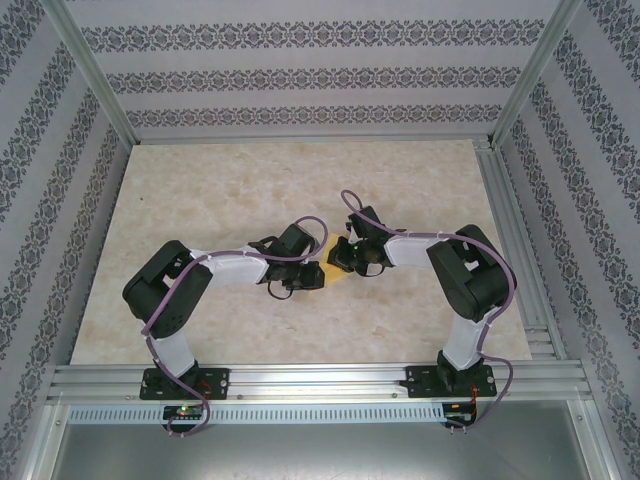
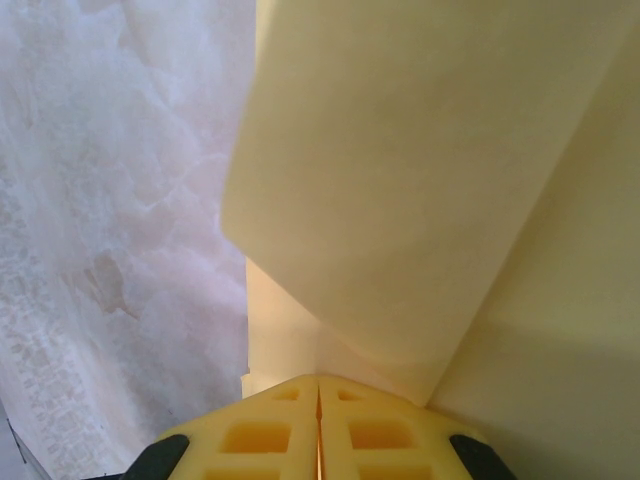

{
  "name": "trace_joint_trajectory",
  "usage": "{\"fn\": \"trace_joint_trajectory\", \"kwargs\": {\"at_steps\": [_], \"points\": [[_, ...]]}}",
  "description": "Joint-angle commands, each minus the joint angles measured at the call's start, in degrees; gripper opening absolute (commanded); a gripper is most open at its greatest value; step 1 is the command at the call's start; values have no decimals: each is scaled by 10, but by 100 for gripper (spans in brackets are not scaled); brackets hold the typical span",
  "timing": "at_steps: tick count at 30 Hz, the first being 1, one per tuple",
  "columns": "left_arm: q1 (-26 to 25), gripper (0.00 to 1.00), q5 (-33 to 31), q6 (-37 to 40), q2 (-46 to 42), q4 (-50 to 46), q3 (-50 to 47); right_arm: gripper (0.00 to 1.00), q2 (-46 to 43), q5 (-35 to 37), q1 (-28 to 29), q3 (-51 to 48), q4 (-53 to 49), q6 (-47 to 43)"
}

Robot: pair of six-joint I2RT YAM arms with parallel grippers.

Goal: Fold a paper plane with a square sheet of paper (pick it up from the middle)
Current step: Fourth fold the wing at the center of the table.

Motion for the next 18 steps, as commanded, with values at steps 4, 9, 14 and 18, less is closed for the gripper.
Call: {"fn": "trace_joint_trajectory", "kwargs": {"at_steps": [4, 9, 14, 18], "points": [[-3, 20, 10, 21, 4, -35, -3, 9, 28, 63, -8, -15, -42, 0], [0, 20, 31, 4, -41, 46, 0, 9, 27, 63, -8, -16, -43, -1], [0, 19, 7, -3, -41, 79, 9, 9, 29, 61, -8, -16, -42, 0], [0, 17, 4, 0, -11, 68, 25, 8, 31, 60, -8, -15, -41, 0]]}}
